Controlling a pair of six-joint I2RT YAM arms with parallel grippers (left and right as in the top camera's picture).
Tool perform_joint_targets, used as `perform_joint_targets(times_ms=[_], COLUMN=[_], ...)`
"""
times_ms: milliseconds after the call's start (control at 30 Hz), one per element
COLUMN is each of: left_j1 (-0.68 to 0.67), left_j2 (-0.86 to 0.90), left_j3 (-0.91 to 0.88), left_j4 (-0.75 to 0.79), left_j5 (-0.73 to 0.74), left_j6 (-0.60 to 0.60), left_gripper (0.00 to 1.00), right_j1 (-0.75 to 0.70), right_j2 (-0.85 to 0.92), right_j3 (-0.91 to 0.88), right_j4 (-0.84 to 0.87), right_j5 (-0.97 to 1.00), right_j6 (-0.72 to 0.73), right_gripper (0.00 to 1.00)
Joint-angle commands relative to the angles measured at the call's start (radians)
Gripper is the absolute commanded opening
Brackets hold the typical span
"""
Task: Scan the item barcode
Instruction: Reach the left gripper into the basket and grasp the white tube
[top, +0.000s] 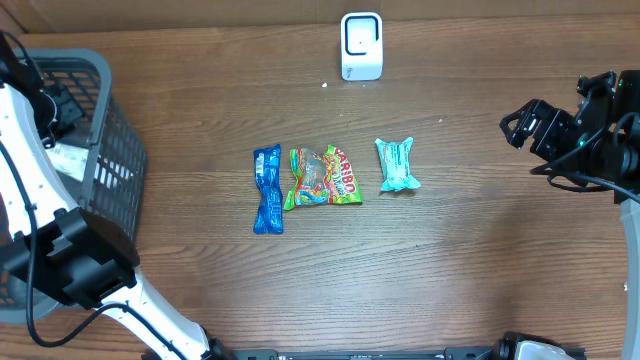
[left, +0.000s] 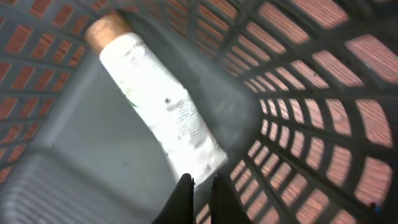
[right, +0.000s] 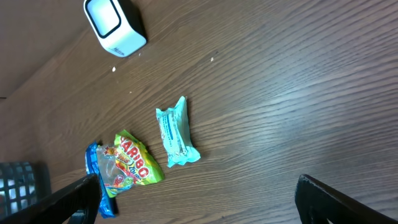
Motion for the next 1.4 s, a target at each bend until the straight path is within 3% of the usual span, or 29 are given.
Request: perform_joint_targets(times_ms=[0,133,200,300,333,400,867,1233,1267,1300,1333,1367], left_j1=[0.006,0.006,0.008,0.018,0.022,0.029,0.05,0.05,0.05,0.05,0.05,0.05], left_j2=[-0.019,-0.018,-0.017,-0.017,-0.017,-0.017,-0.016,-0.01,-0.01,-0.01,-0.01,-0.011], left_j3=[0.029,0.026,0.019,-0.005,-0.017,-0.053,-0.449,-0.672,-0.682,-0.689,-0.689,-0.689], left_j4=[-0.024,-0.04,-0.042,-0.026,-0.015,0.014,0.368,0.565,0.575,0.581,0.581,0.581], left_j5=[0.043,0.042,0.041,0.037,0.038,0.037,-0.037,-0.082,-0.082,-0.082,-0.082,-0.082], left_j6=[-0.025,-0.026,-0.037,-0.08,-0.095,-0.13,-0.34,-0.344,-0.344,-0.343,-0.343,-0.343], left_gripper=[0.04,0.04,0.22,0.56,0.64,0.7,0.68,0.67,0.62,0.48,0.24,0.15], right_j1=[0.005,0.005,0.005,0.005,0.005,0.005,0.005,0.005,0.005,0.005,0.005,0.005], right_j2=[-0.001,-0.001,-0.001,-0.001,-0.001,-0.001,0.0,-0.001,-0.001,0.0,-0.001,-0.001], right_j3=[0.002,0.002,0.002,0.002,0.002,0.002,0.002,0.002,0.002,0.002,0.002,0.002], right_j4=[0.002,-0.004,-0.006,-0.008,-0.009,-0.008,-0.013,-0.016,-0.016,-0.016,-0.016,-0.016], right_j5=[-0.002,-0.002,-0.002,-0.002,-0.002,-0.002,-0.002,-0.002,-0.002,-0.002,-0.002,-0.002], right_j6=[-0.006,-0.006,-0.006,-0.006,-0.006,-0.006,-0.006,-0.006,-0.006,-0.006,-0.006,-0.006], right_gripper=[1.0,1.0,1.0,1.0,1.0,1.0,1.0,1.0,1.0,1.0,1.0,1.0])
